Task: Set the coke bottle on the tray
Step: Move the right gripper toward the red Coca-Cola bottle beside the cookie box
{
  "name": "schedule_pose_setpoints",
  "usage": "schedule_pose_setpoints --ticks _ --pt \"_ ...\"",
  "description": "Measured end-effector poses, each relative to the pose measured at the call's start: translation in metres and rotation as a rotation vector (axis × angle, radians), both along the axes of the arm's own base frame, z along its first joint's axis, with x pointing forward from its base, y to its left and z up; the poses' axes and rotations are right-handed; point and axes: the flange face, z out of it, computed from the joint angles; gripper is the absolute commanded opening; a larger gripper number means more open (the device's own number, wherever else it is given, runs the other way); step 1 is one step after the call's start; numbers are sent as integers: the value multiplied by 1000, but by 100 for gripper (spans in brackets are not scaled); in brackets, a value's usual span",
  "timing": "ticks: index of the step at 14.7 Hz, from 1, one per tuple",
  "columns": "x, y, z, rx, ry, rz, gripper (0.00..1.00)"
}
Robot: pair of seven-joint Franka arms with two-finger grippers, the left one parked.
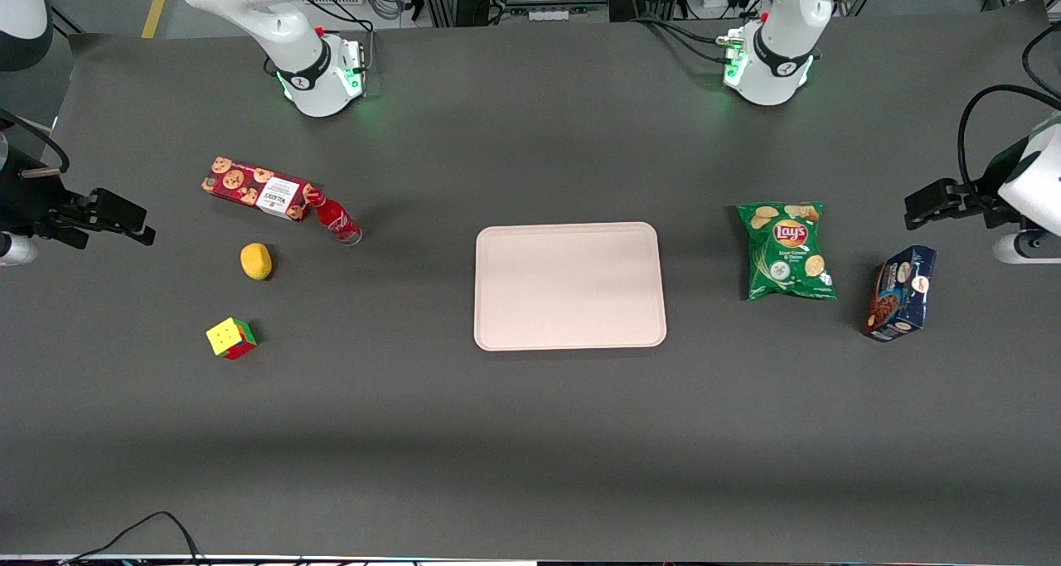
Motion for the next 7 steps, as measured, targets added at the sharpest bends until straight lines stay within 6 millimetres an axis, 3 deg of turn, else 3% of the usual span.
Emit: schedule_pose_setpoints --ticks 7 --pt "0 3 -5 0 15 5 100"
